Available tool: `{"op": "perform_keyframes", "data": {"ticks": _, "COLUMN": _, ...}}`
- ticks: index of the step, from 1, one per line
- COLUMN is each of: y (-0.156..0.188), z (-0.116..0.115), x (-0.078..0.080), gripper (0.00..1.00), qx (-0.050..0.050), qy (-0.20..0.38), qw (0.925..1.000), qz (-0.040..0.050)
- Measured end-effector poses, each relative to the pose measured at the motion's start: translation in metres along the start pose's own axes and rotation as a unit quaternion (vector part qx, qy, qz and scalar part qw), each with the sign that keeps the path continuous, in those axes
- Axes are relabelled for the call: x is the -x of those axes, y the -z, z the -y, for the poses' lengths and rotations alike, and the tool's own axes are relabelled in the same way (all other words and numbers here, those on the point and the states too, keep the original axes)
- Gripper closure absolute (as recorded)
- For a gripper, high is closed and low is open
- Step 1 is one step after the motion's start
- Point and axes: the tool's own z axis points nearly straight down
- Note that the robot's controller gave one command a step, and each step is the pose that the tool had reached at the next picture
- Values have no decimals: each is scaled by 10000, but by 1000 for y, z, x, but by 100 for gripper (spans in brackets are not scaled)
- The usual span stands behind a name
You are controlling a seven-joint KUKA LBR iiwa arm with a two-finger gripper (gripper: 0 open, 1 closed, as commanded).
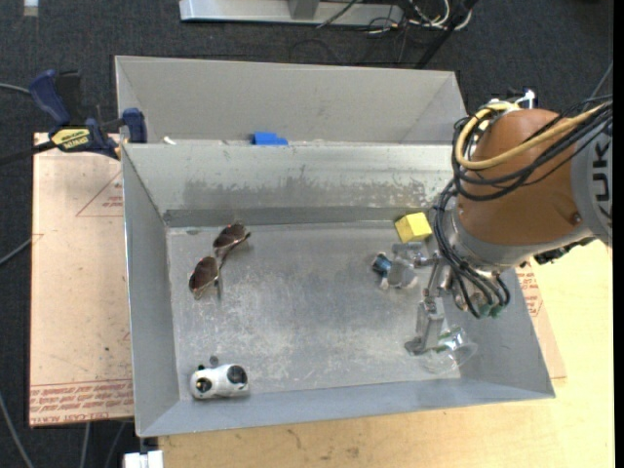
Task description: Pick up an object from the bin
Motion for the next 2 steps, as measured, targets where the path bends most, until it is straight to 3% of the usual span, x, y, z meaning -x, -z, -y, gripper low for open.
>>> {"op": "perform_keyframes", "data": {"ticks": 1, "y": 4, "z": 0, "x": 2, "gripper": 0, "qx": -3, "qy": 7, "qw": 10000, "qz": 41}}
{"op": "perform_keyframes", "data": {"ticks": 2, "y": -84, "z": 26, "x": 47, "gripper": 0, "qx": 2, "qy": -277, "qw": 9996, "qz": 72}}
